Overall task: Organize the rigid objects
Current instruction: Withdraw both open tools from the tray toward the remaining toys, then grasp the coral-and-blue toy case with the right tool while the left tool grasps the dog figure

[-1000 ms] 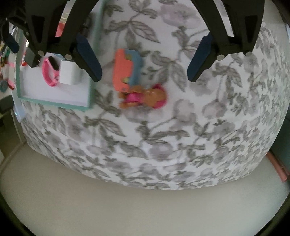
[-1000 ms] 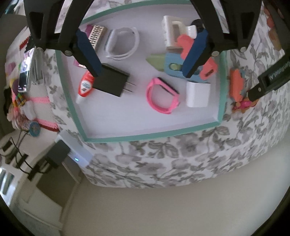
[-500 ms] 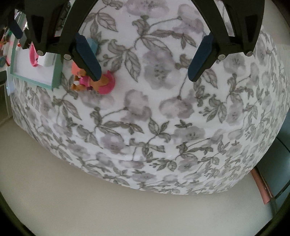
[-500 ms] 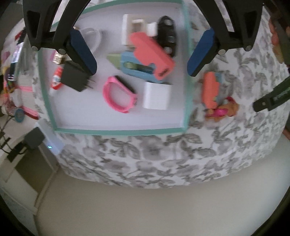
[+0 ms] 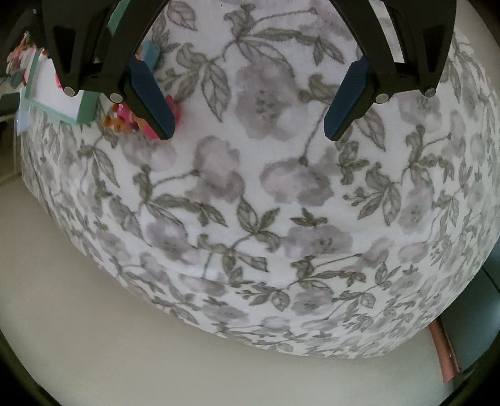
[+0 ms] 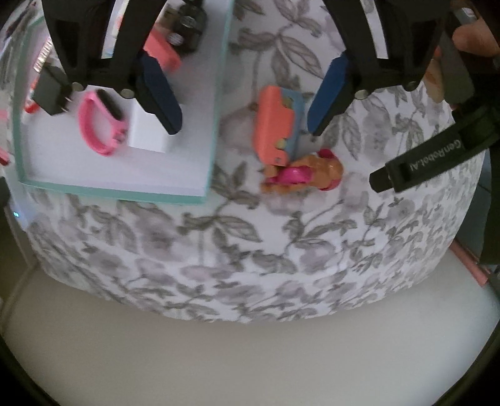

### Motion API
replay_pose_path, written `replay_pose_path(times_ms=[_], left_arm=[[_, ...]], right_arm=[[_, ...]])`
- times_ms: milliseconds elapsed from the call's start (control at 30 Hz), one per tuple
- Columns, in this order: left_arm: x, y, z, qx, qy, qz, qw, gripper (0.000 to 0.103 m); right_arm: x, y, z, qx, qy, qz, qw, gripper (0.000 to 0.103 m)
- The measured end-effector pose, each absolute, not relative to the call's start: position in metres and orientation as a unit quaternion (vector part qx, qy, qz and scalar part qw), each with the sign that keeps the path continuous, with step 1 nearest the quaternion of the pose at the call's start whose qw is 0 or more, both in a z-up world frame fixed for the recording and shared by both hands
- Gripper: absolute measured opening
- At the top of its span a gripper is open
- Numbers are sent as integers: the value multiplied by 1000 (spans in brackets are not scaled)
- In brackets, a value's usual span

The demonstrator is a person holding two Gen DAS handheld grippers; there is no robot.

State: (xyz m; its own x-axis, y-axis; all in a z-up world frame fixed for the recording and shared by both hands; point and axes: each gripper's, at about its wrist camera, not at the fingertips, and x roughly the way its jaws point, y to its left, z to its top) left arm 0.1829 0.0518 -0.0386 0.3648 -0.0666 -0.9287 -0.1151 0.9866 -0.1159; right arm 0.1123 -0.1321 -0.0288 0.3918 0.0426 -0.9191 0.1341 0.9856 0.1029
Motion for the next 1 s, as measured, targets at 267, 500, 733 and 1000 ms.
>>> replay_pose_path(times_ms=[267,500,733,1000], left_arm=[[190,53,-48,-87,573,8,815,96],[190,54,-53,-93,582,2,808,96],[190,56,-55,-101,585,-4,805,96],[191,57,-56,-114,584,-16,804,96]], right_arm=[[127,-113,-44,36,561,-33,826,70],[130,-105,-37,28,555,-18,831,60],[135,-95,-62,19,582,-18,813,55],[134,-100,-78,46,590,-22,806,47]])
